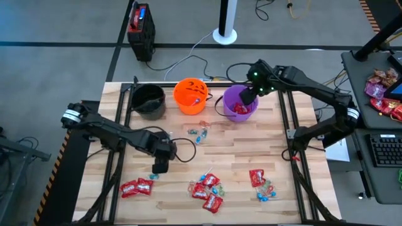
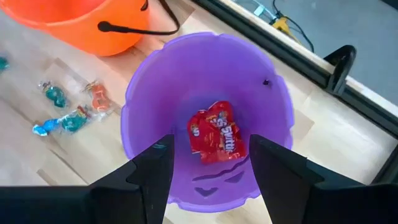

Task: Sort candy by brand, put in halloween buckets
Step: Put the blue candy into the orange bucket

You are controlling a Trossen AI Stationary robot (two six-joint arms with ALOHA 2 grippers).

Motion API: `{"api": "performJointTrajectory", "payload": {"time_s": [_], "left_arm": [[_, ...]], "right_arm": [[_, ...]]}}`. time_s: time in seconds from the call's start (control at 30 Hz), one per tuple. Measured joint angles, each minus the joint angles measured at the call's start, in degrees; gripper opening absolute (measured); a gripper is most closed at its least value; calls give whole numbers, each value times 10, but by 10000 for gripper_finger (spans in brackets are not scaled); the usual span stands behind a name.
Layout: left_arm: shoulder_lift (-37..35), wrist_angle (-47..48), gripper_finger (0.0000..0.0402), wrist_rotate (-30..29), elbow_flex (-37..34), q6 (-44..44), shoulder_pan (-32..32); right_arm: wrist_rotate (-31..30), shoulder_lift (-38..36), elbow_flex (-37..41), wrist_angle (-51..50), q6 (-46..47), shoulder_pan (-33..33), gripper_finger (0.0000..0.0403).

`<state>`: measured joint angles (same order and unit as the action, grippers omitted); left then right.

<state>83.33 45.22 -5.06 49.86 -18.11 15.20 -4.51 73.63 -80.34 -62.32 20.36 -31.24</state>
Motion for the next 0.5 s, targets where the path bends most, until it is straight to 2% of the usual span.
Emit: {"api": "performJointTrajectory", "payload": {"time_s": [0.33, 0.5], "left_arm": [[5, -124, 143, -13, -84, 30, -20], [17, -139, 143, -38, -101, 33, -30]], "right_arm": [[0, 9, 7, 1, 26, 4, 201], [0, 16, 9, 1, 31, 4, 201]]}}
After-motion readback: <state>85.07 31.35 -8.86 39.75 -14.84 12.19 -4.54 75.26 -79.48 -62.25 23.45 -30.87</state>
